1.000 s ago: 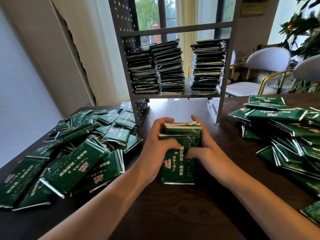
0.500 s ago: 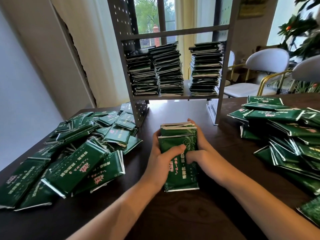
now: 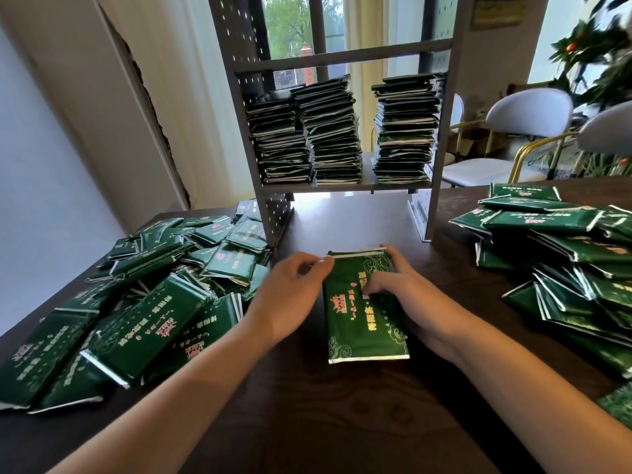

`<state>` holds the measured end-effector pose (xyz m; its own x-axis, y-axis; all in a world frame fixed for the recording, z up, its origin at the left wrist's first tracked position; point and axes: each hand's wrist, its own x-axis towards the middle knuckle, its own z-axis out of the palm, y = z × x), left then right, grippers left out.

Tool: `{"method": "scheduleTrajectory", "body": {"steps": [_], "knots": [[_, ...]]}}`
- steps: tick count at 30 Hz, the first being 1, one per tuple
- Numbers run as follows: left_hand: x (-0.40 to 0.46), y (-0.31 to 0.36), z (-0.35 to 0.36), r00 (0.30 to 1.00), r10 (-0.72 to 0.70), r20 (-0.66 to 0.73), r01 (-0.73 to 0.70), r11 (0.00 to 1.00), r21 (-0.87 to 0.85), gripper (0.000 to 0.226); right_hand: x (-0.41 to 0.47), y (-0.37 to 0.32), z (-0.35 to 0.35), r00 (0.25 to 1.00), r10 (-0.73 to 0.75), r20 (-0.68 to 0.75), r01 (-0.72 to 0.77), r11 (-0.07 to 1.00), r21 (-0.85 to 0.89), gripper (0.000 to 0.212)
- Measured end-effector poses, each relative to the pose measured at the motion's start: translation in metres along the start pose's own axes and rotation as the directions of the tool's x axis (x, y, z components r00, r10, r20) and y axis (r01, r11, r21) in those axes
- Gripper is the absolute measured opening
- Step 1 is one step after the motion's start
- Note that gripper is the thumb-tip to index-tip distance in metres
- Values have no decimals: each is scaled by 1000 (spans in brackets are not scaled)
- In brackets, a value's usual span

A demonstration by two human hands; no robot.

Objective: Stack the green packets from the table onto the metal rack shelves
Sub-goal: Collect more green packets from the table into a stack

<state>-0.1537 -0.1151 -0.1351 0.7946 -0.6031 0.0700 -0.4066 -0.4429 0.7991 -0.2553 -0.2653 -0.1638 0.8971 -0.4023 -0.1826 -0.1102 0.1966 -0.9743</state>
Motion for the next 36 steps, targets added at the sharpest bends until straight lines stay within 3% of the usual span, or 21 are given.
{"method": "scheduleTrajectory", "body": {"steps": [3,5,7,11,13,17,21,28,33,36], "knots": [[5,-9,-18,980,146,-133,-85,919,385,40,-1,-2,1,1000,28,-1,-28,1000,3,90],[6,-13,-24,990,84,-114,7,775,632,51,-3,-4,1,999,34,-9,-35,999,-20,79],[4,-16,-27,996,-61,-59,84,638,765,60,-4,-3,1,999,33,-21,-34,998,-52,77],[-3,-23,-23,980,-193,35,88,593,800,58,-3,-2,1,999,19,-33,-22,997,-70,91],[-5,-24,-22,981,-186,50,69,584,809,54,-3,-2,2,999,21,-33,-24,996,-82,94],[-6,-19,-27,987,-132,91,-4,549,836,49,-5,-4,2,999,34,-27,-36,997,-72,80],[-8,-7,-37,996,-79,50,-10,444,896,50,-6,-3,2,999,26,-39,-29,997,-77,86],[-7,-7,-61,962,-273,26,61,307,950,61,-7,-4,2,999,30,-29,-32,995,-91,78],[-10,-11,-59,978,-191,87,-12,363,932,56,-9,-5,4,999,41,-32,-44,994,-99,79],[-5,-12,-67,996,-85,9,22,359,933,59,-9,-5,3,999,42,-30,-45,994,-96,80]]}}
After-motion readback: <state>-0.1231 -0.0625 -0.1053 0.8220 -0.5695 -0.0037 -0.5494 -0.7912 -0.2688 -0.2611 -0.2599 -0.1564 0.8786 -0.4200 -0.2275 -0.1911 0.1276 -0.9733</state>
